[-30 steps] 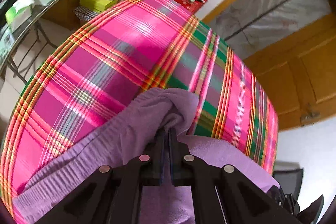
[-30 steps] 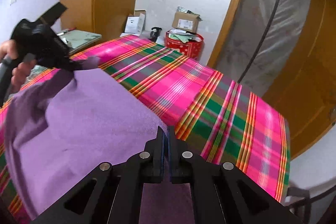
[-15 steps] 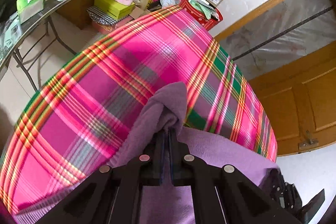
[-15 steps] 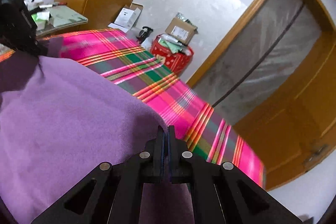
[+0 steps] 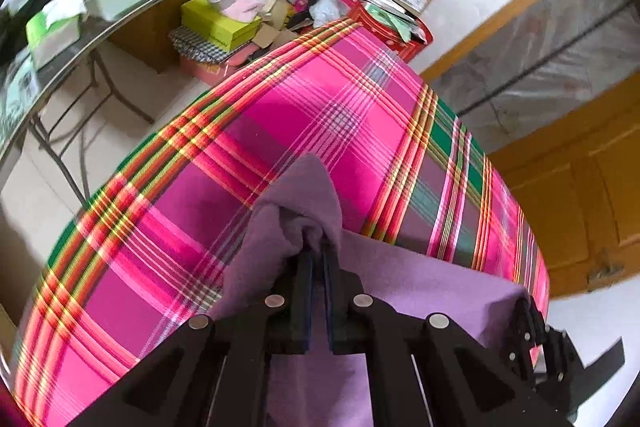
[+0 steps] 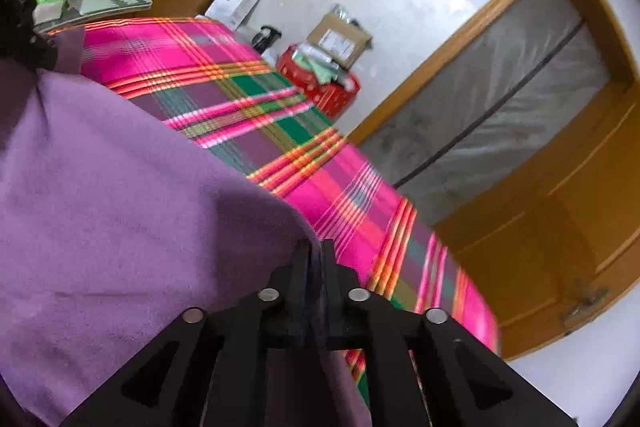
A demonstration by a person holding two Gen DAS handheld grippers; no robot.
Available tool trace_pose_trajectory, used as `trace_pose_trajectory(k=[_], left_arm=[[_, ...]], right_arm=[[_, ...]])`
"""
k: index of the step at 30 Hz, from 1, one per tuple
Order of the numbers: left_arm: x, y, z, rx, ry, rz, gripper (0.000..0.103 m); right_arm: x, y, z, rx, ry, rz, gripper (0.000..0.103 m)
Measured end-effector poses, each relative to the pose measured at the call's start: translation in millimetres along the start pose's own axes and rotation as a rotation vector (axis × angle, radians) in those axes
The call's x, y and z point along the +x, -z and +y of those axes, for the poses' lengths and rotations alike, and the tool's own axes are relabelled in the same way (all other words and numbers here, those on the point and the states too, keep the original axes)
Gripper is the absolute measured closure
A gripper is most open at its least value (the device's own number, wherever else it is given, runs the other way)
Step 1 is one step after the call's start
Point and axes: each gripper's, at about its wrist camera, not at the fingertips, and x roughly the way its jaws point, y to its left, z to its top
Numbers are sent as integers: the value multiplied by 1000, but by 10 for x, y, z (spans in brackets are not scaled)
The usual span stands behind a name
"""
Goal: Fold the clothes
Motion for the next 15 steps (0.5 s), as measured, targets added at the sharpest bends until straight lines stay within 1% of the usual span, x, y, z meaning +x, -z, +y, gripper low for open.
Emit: trace_pose_trajectory(k=[3,6,7,8,11,15], left_arm=[[-154,19,83,-4,8,-10,96],[-385,64,185,16,-3,-47,96],[-476,78,236,19,-4,-57,95],[-568,104,302,11,-5,-64,92],[-843,184,505,-15,-9,-87,86],[-1170,441,814,-36,-28,-96,82]], right_arm=[[-123,28,-157,75,-44,13,91],[-337,89,-336,151,-104,22,90],[-409,123,-386,177,-122,29,90],[-466,158,-422,198,-139,35,90],[-712,323,-532,267,-197,48,90],[-1155,682,-639,329,-257,33,89]])
